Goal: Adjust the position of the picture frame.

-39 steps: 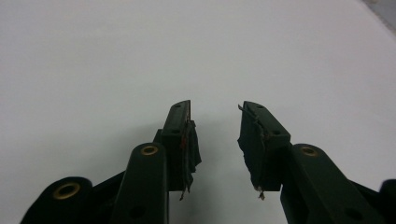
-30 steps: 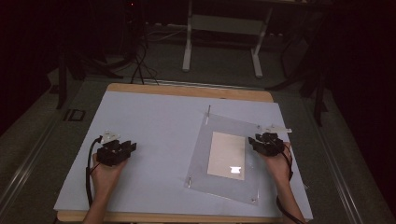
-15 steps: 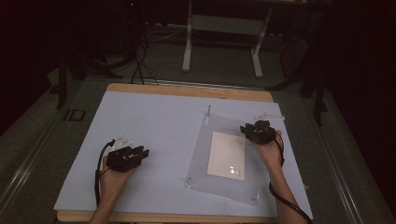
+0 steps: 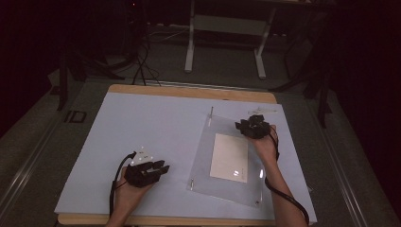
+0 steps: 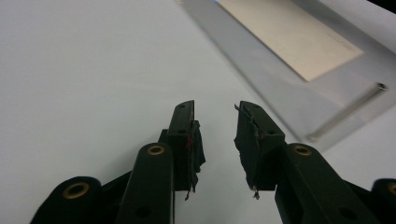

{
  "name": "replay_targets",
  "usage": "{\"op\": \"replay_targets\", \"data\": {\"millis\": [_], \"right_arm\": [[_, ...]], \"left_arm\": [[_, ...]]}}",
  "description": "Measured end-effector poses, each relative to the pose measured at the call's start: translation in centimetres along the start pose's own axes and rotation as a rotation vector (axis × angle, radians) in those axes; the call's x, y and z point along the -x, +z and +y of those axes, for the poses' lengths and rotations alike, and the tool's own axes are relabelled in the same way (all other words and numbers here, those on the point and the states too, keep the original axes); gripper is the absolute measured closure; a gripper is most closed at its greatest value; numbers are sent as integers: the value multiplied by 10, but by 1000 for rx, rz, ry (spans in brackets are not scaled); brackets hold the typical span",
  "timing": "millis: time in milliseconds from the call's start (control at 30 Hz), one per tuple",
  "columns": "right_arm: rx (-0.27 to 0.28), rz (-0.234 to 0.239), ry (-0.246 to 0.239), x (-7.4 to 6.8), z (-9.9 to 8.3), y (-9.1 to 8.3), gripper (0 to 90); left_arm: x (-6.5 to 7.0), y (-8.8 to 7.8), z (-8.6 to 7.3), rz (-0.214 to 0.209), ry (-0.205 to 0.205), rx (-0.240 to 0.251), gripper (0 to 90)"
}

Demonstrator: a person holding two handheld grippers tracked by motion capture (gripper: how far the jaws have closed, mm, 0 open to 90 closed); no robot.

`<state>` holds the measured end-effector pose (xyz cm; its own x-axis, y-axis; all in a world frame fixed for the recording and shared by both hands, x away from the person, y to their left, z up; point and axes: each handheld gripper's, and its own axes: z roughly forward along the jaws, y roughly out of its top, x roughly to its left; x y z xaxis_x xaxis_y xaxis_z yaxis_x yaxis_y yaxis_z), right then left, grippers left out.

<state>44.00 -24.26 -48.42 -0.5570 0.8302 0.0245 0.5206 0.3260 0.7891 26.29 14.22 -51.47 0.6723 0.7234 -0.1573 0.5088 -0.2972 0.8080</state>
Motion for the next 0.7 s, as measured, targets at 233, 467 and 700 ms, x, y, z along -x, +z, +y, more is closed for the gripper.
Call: {"op": "replay_targets", "data": {"millis": [233, 467, 700], "right_arm": [[-6, 5, -7, -3, 8, 11, 659], [0, 19, 12, -5, 12, 18, 654], [-2, 26, -9, -9, 14, 24, 648]], "left_arm": [[32, 10, 0, -63, 80, -4, 657], [52, 20, 0, -115, 143, -19, 643], [63, 40, 3, -136, 142, -28, 669]]}}
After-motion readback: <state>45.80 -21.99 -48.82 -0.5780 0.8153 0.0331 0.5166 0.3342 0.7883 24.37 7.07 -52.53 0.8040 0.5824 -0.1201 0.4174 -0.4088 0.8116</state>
